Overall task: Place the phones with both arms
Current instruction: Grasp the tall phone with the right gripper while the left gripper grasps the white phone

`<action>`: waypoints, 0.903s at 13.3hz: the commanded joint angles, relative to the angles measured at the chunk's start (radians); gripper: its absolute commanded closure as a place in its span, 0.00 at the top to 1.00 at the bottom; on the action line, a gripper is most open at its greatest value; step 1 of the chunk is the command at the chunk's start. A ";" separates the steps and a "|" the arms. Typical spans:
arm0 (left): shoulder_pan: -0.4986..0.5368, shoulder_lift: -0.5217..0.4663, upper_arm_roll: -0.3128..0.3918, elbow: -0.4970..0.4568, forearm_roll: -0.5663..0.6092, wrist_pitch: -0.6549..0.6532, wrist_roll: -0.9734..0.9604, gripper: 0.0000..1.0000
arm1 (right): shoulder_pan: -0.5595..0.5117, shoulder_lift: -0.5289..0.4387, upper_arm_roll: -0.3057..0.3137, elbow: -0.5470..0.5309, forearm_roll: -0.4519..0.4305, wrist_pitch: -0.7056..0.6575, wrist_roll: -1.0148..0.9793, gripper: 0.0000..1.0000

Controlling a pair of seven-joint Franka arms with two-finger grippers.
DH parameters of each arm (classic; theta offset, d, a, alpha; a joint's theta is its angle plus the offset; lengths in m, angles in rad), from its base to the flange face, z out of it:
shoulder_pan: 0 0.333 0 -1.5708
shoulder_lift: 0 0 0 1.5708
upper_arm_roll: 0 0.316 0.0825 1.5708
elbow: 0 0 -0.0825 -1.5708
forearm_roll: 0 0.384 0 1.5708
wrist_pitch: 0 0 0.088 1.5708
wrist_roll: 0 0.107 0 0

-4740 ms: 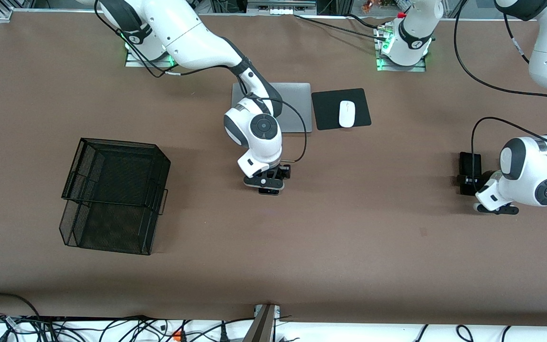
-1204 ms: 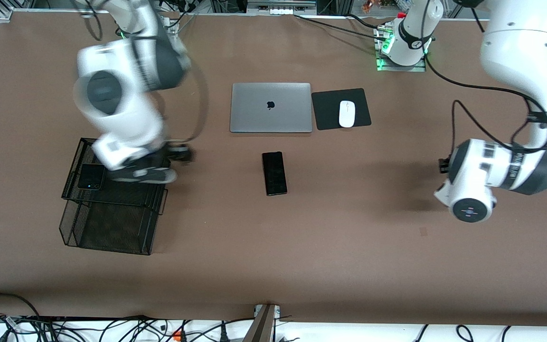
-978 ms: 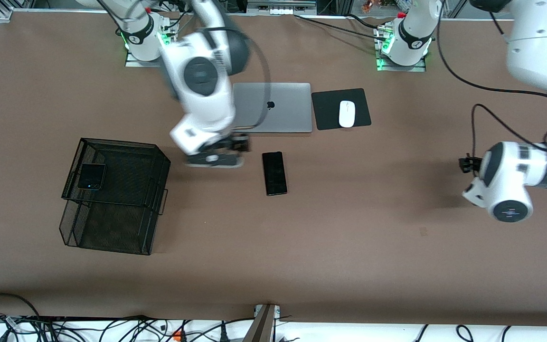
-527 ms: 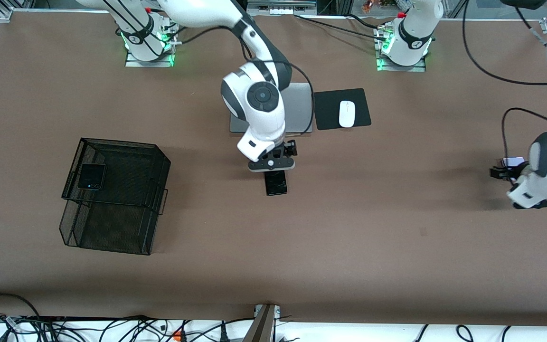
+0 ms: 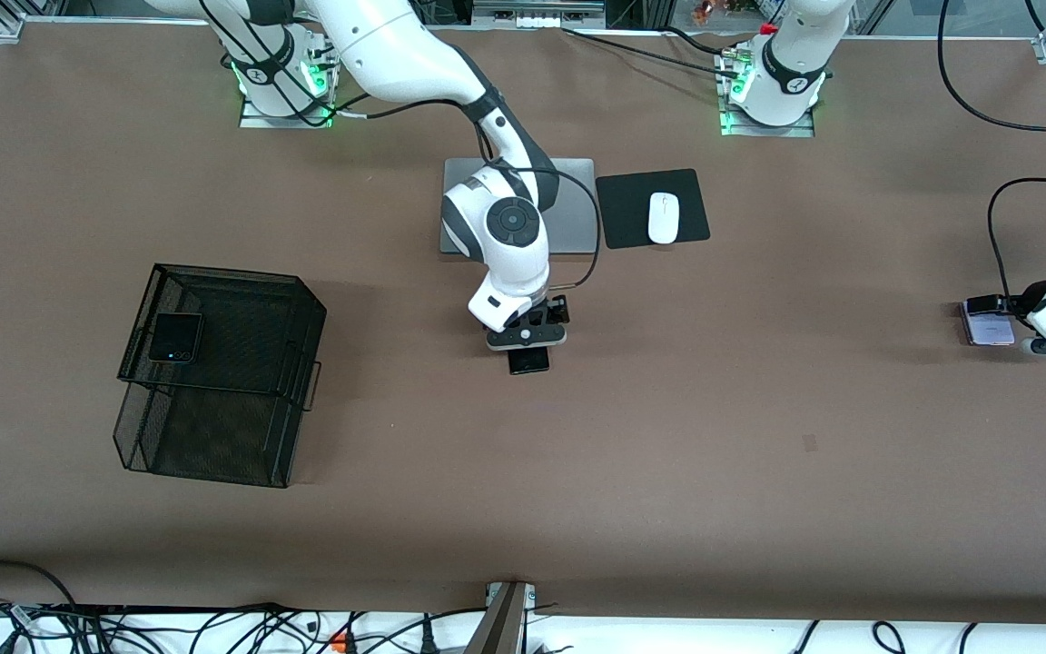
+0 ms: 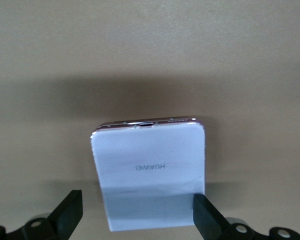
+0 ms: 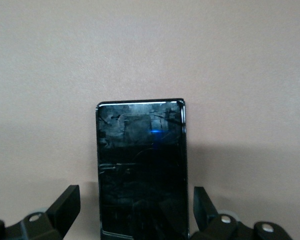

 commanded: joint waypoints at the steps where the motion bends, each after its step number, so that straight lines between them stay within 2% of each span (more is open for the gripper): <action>1: 0.002 0.013 -0.016 -0.002 -0.031 0.008 0.011 1.00 | 0.002 0.016 0.001 0.021 -0.008 0.005 -0.007 1.00; 2: -0.003 0.011 -0.017 0.004 -0.081 0.003 0.011 1.00 | 0.004 0.022 0.001 0.020 -0.008 0.014 -0.007 1.00; 4: -0.003 0.013 -0.017 0.004 -0.106 0.002 0.022 1.00 | 0.002 0.026 0.001 0.018 -0.005 0.017 -0.008 0.98; 5: -0.003 0.014 -0.017 0.004 -0.106 0.002 0.022 1.00 | 0.001 0.024 0.002 0.018 -0.004 0.017 -0.008 0.75; 6: -0.003 0.014 -0.017 0.004 -0.106 0.002 0.022 1.00 | 0.001 0.023 0.002 0.014 -0.002 0.017 -0.008 0.44; 7: -0.006 0.014 -0.017 0.006 -0.106 0.000 0.022 0.76 | 0.001 0.021 0.001 0.014 -0.002 0.017 -0.010 0.26; 8: -0.007 0.011 -0.017 0.006 -0.106 0.000 0.020 0.56 | 0.001 0.019 0.001 0.014 -0.001 0.017 -0.011 0.13; 9: -0.012 0.003 -0.020 0.009 -0.106 -0.003 0.017 0.47 | 0.001 0.013 0.001 0.017 0.005 0.014 -0.016 0.04; 10: -0.020 -0.009 -0.042 0.013 -0.104 -0.024 0.014 0.41 | 0.001 0.004 0.001 0.018 0.006 0.005 -0.015 0.00; 12: -0.055 -0.030 -0.080 0.090 -0.098 -0.196 0.008 0.41 | -0.002 -0.051 -0.007 0.024 0.007 -0.073 -0.013 0.00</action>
